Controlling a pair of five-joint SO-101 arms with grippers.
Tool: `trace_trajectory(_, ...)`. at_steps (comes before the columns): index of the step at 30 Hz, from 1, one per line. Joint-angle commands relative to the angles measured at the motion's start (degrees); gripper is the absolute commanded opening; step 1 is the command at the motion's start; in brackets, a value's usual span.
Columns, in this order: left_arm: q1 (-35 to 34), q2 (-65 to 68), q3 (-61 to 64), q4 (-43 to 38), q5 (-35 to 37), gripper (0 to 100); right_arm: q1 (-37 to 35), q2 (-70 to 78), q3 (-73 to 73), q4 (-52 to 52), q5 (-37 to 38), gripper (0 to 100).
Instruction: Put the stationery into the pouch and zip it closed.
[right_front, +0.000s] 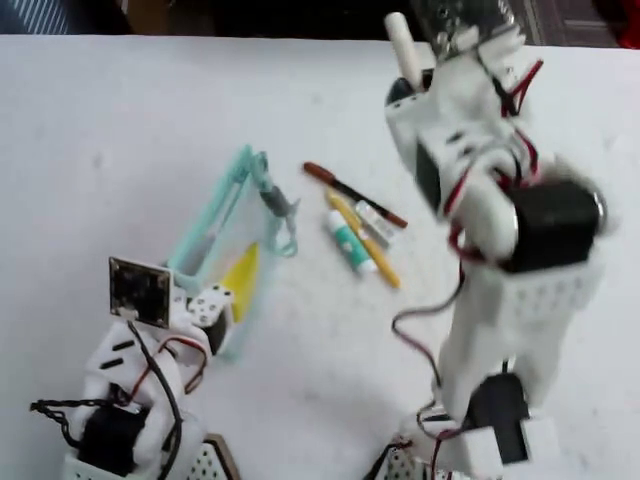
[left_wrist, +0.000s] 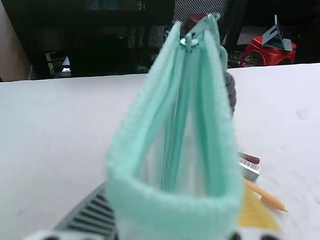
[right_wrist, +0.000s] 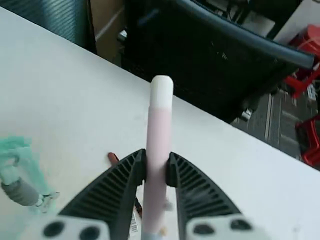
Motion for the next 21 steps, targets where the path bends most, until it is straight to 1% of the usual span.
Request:
trace_trajectory(1,4.53,0.22,0.35,1.67,-3.60,21,-3.03,-4.62,0.09,1.10,-0.26,1.6)
trace_trajectory(3,5.49,0.22,0.35,1.76,-4.48,21,-4.26,-6.46,0.09,1.10,-0.44,1.6)
trace_trajectory(13,5.05,0.22,0.35,1.76,-4.66,21,-12.00,-18.59,0.88,1.10,-0.53,1.6)
trace_trajectory(19,5.05,0.22,0.26,1.76,-4.57,21,-16.40,-27.03,13.27,0.75,-0.53,1.6)
trace_trajectory(21,5.05,0.22,0.26,1.76,-4.48,21,-17.10,-29.58,17.67,-1.80,-0.53,1.6)
